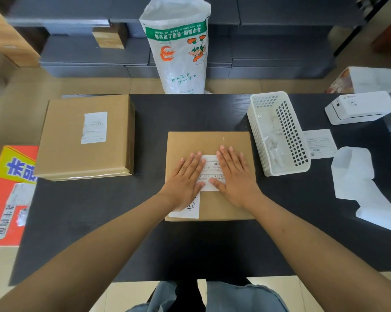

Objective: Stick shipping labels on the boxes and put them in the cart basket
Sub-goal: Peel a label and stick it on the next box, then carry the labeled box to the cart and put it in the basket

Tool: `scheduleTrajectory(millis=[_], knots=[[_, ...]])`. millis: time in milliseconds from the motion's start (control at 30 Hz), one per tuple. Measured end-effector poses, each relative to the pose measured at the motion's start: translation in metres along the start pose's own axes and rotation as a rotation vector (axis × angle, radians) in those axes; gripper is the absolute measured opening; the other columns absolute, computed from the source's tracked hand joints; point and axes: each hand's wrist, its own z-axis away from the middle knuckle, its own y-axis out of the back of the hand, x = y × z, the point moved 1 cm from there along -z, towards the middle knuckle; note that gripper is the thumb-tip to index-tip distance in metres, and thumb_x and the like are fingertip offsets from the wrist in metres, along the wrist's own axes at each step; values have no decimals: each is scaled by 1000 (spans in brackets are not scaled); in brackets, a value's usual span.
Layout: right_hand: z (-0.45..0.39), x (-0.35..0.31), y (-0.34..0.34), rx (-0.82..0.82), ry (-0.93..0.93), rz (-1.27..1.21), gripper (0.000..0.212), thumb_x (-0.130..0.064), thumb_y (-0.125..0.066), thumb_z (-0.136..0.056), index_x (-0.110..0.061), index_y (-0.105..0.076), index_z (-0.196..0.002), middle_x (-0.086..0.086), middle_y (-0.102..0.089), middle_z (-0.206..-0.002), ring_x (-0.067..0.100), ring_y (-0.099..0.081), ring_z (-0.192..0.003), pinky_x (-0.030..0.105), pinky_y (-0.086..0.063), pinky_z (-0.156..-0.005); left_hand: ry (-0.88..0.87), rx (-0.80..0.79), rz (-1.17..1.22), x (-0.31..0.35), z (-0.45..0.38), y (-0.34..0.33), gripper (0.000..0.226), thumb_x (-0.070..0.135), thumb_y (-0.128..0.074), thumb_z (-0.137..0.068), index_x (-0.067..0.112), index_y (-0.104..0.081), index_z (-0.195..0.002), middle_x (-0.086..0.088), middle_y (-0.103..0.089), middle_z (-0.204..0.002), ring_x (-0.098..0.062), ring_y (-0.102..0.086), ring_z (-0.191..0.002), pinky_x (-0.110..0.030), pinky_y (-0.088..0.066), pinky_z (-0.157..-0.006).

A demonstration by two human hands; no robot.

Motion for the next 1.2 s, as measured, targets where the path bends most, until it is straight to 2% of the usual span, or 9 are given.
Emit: scheduleTrajectory(millis=[100,200,300,433,500,633,767,933,1200], knots=[[-1,2,4,36,-19,-65,77,-60,-17,-95,-17,16,-150,0,21,-159,16,26,-143,40,18,-116,-13,11,45,-3,-3,4,66,47,-16,-101,17,20,-148,-1,27,-156,-17,30,-141,-33,19,-116],[2,6,13,149,-186,-272,72,-50,-34,-98,-14,-5,-154,3,6,-161,20,10,-148,37,6,-120,71,128,145,-6,-1,8,67,45,-32,-100,19,0,-153,1,13,-160,-19,21,-145,-36,17,-116],[6,13,19,212,-341,-430,65,-42,-45,-97,-13,-20,-150,5,-6,-161,23,-2,-148,38,-6,-119,305,239,284,-9,0,10,62,35,-46,-97,21,-16,-149,-2,-2,-159,-25,4,-147,-41,7,-117],[16,21,25,216,-400,-464,62,-39,-48,-97,-13,-24,-148,9,-14,-159,25,-13,-146,40,-17,-118,576,300,563,-17,1,16,67,30,-56,-91,18,-21,-147,-2,-14,-155,-26,-15,-142,-48,-17,-114],[23,23,25,245,-488,-516,61,-36,-49,-96,-13,-25,-148,11,-23,-155,29,-27,-141,43,-30,-113,683,321,666,-20,1,19,71,31,-61,-89,18,-22,-147,-5,-21,-153,-28,-25,-138,-48,-26,-110],[27,17,18,137,-809,-797,62,-38,-46,-98,-10,-22,-148,14,-42,-145,34,-48,-126,43,-43,-96,940,192,1016,-22,5,16,72,42,-59,-91,15,-24,-147,-11,-33,-148,-34,-44,-128,-52,-41,-104],[23,20,9,10,-865,-872,60,-45,-39,-99,-2,-34,-141,18,-50,-134,33,-53,-117,33,-40,-80,927,91,1186,-15,9,16,57,44,-45,-97,9,-31,-140,-11,-51,-133,-32,-55,-114,-47,-48,-96],[24,29,9,-23,-806,-897,63,-49,-43,-96,-4,-38,-140,15,-52,-132,30,-54,-114,35,-44,-84,938,98,1180,-14,11,23,53,42,-42,-99,7,-34,-138,-12,-52,-131,-31,-55,-113,-46,-48,-95],[22,28,70,84,-682,-819,57,-53,-41,-95,-6,-53,-124,11,-60,-118,27,-58,-103,32,-43,-77,893,149,1084,-27,6,93,52,42,-47,-97,5,-44,-133,-13,-59,-121,-31,-60,-104,-45,-50,-94]])
